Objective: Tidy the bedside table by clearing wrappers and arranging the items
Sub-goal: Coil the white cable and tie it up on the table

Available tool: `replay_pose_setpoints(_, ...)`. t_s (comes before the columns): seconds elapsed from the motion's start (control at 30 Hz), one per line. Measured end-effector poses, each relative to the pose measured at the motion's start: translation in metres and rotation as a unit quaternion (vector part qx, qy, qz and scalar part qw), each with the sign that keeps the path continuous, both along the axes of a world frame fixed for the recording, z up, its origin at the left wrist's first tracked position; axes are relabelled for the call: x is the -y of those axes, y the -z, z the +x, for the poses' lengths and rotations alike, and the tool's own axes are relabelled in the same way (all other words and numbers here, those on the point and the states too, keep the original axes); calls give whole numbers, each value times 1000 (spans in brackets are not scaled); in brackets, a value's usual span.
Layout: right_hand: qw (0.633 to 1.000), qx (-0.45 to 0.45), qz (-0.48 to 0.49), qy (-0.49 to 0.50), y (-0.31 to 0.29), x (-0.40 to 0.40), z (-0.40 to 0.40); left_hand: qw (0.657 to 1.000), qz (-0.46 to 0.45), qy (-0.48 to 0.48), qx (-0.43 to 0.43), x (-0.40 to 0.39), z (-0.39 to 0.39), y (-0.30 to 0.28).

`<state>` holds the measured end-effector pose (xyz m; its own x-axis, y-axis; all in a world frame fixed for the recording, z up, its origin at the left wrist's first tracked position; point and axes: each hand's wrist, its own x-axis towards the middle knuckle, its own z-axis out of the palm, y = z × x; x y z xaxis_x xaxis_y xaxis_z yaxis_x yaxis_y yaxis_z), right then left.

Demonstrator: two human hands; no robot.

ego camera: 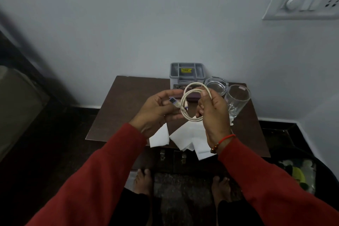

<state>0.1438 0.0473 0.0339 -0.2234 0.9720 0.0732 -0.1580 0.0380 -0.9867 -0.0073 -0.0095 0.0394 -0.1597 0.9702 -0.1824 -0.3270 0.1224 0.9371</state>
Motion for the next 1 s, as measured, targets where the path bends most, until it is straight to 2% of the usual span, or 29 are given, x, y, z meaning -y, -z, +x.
replay_pose_setpoints(0.1, 997, 55, 47, 24, 6, -4, 0, 998, -22, -6, 59, 0, 0, -4)
replay_pose_setpoints(0.2, 988, 118, 80, 51, 11, -9, 1, 989, -33, 42, 136, 1, 0, -8)
replay_pose_setpoints(0.23, 986, 130, 86, 55, 12, -9, 1, 989, -38, 54, 132, 2, 0, -10)
replay_pose_setpoints(0.27, 985, 138, 88, 56, 12, -9, 1, 993, -39, 59, 98, 3, 1, -9)
replay_pose_setpoints(0.37, 989, 127, 74, 27, 11, -3, -2, 996, -5, 48, -82, 4, 7, -1)
replay_pose_setpoints(0.47, 993, 105, 45, 13, 10, 1, -3, 986, 46, 9, -161, 2, 12, 5)
replay_pose_setpoints(0.57, 999, 34, 13, 2, 5, 3, -5, 963, 85, -51, -249, 1, 11, 8)
replay_pose_setpoints(0.63, 1000, -12, -10, 2, 3, 3, -6, 924, 119, -106, -347, 1, 10, 11)
replay_pose_setpoints(0.77, 997, -58, -48, 24, 3, 0, -7, 792, 207, -183, -544, 2, 11, 14)
replay_pose_setpoints(0.8, 997, -58, -47, 31, 3, -1, -7, 769, 205, -194, -573, 1, 13, 15)
replay_pose_setpoints(0.87, 997, -51, -42, 47, 3, -2, -6, 757, 197, -204, -588, -1, 14, 16)
replay_pose_setpoints(1.0, 994, -39, -35, 92, 4, -6, -3, 786, 202, -207, -546, -2, 13, 14)
